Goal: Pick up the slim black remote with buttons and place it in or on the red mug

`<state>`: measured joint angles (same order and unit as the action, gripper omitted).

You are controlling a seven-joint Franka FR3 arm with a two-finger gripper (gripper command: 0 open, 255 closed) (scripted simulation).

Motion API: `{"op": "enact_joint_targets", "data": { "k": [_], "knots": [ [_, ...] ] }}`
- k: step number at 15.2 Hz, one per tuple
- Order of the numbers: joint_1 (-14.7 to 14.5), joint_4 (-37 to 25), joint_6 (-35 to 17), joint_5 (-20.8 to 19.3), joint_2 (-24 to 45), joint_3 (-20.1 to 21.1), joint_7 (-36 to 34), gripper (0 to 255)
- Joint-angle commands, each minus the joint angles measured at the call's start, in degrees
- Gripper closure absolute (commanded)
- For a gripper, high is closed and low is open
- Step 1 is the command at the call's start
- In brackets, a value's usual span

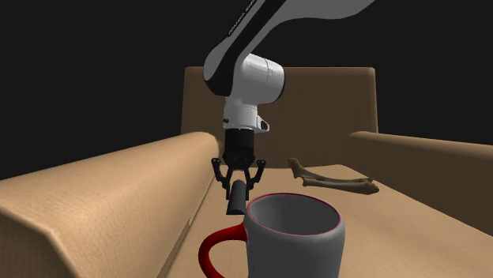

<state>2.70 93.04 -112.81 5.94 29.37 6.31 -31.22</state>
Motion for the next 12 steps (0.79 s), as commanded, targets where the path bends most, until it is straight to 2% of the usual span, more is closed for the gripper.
{"op": "enact_joint_targets", "data": {
  "k": [1,8,12],
  "knots": [
    [-0.14,0.23,-0.19,0.11,0.39,0.17,0.04,255],
    [-0.16,0.19,-0.18,0.10,0.42,0.17,0.02,255],
    [-0.10,-0.87,2.23,0.13,-0.96,0.22,-0.24,255]
  ]
}}
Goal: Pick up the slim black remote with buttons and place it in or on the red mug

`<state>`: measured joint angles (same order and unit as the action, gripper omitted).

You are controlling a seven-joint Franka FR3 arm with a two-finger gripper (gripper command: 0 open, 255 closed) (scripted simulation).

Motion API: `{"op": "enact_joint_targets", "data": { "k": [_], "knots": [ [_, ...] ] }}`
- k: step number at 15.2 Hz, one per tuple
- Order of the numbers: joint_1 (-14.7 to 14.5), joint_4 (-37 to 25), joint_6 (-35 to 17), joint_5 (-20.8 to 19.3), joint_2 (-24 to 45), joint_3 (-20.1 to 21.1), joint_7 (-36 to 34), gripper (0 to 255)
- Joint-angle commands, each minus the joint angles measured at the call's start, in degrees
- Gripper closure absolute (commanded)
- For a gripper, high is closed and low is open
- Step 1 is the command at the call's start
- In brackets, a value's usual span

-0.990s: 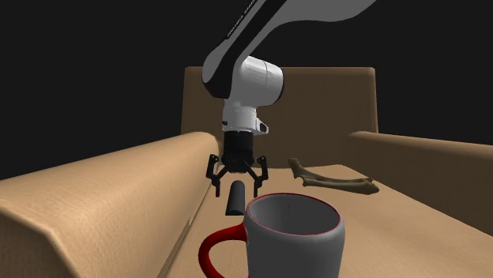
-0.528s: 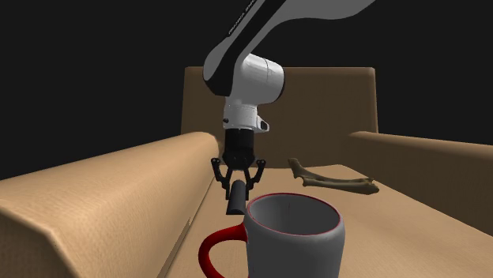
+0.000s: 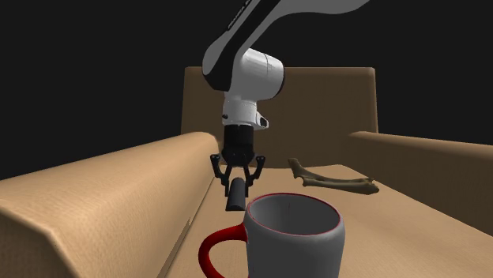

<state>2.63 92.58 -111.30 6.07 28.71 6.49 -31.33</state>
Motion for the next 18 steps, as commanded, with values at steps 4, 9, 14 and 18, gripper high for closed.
{"op": "enact_joint_targets", "data": {
  "k": [4,9,14,18],
  "knots": [
    [0.02,-1.75,3.23,0.02,-1.49,0.08,-0.41,255],
    [0.08,-3.72,6.45,0.04,-2.76,0.12,-0.76,255],
    [0.12,-6.08,9.80,0.06,-3.77,0.17,-1.14,255],
    [0.15,-8.28,12.57,0.06,-4.36,0.20,-1.46,255]
  ]
}}
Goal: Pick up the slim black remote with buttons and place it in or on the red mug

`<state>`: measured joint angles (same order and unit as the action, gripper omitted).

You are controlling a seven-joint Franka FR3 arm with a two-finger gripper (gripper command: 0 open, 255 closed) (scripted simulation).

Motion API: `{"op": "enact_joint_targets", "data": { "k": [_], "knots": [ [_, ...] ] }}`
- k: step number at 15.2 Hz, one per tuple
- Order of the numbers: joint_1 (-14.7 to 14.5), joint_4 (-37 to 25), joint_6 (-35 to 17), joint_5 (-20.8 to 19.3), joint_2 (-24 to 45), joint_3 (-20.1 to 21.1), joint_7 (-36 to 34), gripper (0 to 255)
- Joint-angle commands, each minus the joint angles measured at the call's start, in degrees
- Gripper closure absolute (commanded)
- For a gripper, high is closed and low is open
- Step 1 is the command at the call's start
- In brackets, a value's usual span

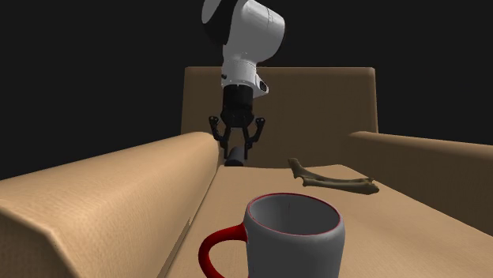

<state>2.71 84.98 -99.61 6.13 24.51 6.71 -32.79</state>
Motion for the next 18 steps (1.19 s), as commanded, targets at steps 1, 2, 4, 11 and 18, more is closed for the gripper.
{"op": "enact_joint_targets", "data": {
  "k": [1,2,4,11,18],
  "knots": [
    [0.08,-1.28,1.58,0.00,-0.27,-0.01,-0.08,255],
    [0.08,-1.89,2.29,0.00,-0.38,0.00,-0.16,255],
    [0.09,-3.18,3.73,0.00,-0.55,0.02,-0.34,255],
    [0.07,-8.19,8.84,-0.03,-0.68,0.08,-0.96,255],
    [-0.99,16.15,0.87,2.27,-17.47,1.46,-2.41,255]
  ]
}}
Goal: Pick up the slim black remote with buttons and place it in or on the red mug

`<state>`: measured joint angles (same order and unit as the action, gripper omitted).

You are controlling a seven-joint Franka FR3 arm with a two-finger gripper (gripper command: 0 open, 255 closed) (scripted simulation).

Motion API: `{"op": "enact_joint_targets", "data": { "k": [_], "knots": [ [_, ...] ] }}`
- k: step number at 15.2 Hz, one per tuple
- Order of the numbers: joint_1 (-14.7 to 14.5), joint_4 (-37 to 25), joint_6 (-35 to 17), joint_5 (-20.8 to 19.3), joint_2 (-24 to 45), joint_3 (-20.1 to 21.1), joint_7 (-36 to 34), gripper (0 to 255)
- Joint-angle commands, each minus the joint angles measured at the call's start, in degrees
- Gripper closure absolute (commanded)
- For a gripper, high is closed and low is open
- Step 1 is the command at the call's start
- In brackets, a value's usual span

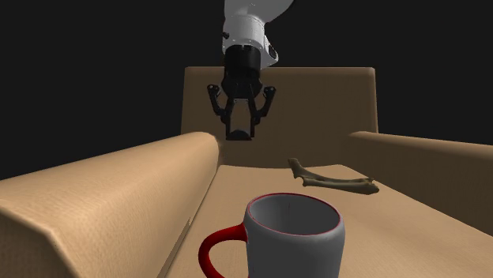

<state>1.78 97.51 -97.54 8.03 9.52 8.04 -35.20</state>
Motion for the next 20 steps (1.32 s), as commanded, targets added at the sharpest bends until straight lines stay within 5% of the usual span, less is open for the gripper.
{"op": "enact_joint_targets", "data": {
  "k": [1,14,20],
  "knots": [
    [-0.28,6.46,-1.97,0.74,-4.62,0.37,-0.26,255],
    [-4.92,36.03,-6.50,7.49,-30.99,4.48,-5.08,255],
    [-5.05,39.51,-11.30,7.86,-29.64,4.93,-4.37,255]
  ]
}}
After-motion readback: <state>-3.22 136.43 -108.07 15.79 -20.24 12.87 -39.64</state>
